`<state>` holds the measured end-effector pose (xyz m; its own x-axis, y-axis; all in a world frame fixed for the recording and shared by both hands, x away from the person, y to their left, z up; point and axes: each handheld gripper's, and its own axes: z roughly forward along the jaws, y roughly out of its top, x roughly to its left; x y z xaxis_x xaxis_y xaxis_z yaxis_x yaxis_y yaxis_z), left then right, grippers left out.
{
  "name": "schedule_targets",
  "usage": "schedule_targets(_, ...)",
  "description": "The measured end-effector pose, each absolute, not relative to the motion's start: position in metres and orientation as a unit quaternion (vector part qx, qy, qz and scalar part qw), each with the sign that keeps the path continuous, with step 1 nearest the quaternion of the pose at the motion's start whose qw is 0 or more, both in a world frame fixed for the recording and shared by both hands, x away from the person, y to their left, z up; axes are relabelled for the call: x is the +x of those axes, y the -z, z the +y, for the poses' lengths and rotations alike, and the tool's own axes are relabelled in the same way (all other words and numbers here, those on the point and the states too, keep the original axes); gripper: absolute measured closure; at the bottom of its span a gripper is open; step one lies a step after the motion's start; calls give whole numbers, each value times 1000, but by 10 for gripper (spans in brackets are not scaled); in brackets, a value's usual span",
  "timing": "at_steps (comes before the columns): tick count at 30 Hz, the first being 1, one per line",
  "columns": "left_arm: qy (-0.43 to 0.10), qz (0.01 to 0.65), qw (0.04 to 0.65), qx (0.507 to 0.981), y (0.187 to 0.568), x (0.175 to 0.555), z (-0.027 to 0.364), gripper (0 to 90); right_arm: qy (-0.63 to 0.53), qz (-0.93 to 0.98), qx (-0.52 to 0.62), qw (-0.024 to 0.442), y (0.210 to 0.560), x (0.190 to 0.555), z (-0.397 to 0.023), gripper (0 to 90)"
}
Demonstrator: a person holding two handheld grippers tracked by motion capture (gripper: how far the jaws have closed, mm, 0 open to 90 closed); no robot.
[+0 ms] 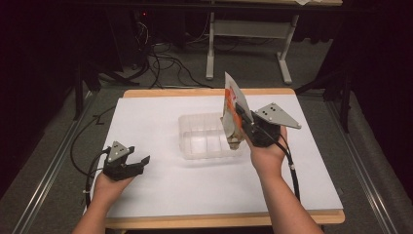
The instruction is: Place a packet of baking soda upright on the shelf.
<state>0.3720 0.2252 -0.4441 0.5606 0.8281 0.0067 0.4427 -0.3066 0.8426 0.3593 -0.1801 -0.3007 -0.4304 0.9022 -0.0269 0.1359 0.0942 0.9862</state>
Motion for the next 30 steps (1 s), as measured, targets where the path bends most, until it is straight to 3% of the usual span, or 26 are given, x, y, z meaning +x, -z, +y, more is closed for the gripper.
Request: schedule_targets(30,-223,403,434,775,444,372,223,294,-547,673,384,317,324,396,-116,900)
